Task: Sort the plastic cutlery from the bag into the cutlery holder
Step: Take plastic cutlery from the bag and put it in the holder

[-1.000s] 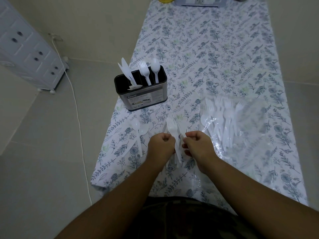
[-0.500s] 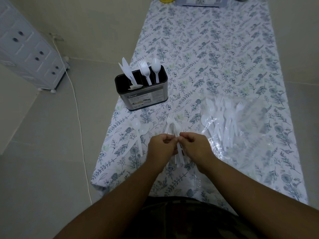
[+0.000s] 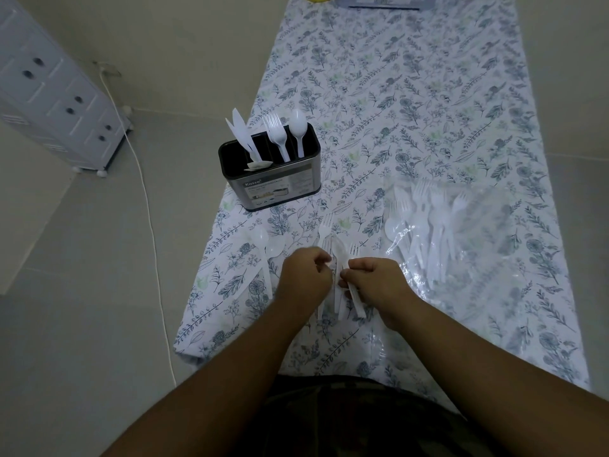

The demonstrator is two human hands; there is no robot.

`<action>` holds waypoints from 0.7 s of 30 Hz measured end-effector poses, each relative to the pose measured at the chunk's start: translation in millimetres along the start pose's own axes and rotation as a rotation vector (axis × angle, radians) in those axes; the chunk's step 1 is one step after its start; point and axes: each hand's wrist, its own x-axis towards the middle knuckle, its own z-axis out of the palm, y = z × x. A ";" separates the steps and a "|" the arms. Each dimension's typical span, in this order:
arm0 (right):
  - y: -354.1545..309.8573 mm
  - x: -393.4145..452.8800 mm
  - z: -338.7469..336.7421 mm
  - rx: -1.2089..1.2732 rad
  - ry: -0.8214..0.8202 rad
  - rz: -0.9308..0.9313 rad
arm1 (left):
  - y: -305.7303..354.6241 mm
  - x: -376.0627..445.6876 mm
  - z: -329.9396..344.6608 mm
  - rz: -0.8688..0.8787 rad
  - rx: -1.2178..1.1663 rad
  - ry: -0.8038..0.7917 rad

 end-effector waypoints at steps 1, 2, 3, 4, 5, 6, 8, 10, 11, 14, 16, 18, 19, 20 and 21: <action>1.0 1.2 0.3 0.005 0.011 0.011 | -1.0 3.0 0.1 -0.018 0.026 0.040; 2.6 2.8 0.5 0.009 0.022 0.021 | -2.3 6.5 0.5 -0.047 0.049 0.069; 4.7 5.2 -0.3 -0.002 0.034 0.031 | -3.5 9.5 0.8 -0.075 0.070 0.082; 5.5 6.2 -1.0 -0.004 0.042 0.041 | -5.5 12.5 1.7 -0.097 0.090 0.081; 6.9 7.6 -2.4 0.000 0.038 0.050 | -7.0 15.1 1.9 -0.112 0.110 0.072; 7.6 8.3 -3.1 0.024 0.025 0.063 | -8.8 17.4 1.8 -0.117 0.127 0.067; 9.5 9.2 -5.1 0.063 -0.005 0.076 | -12.0 20.4 0.4 -0.116 0.137 0.058; 11.0 10.6 -6.6 0.097 -0.007 0.080 | -14.7 19.4 -2.1 -0.110 0.121 0.040; 10.9 11.1 -6.8 0.115 -0.006 0.078 | -15.7 17.4 -3.5 -0.109 0.112 0.029; 10.7 12.2 -6.0 0.186 -0.023 0.092 | -19.4 6.9 -6.5 -0.114 0.075 -0.001; 11.4 13.2 -6.0 0.169 -0.037 0.087 | -19.4 -3.5 -6.5 -0.110 0.043 -0.018; 13.2 15.0 -4.7 0.130 -0.039 0.091 | -18.7 -12.6 -5.3 -0.121 -0.010 -0.024; 13.6 14.7 -3.5 0.115 -0.043 0.097 | -18.3 -16.2 -4.4 -0.131 -0.043 -0.025; 14.1 14.1 -2.3 0.120 -0.049 0.101 | -17.3 -19.0 -3.3 -0.138 -0.082 -0.031; 14.6 13.8 -1.6 0.132 -0.057 0.103 | -16.0 -20.9 -2.4 -0.138 -0.123 -0.044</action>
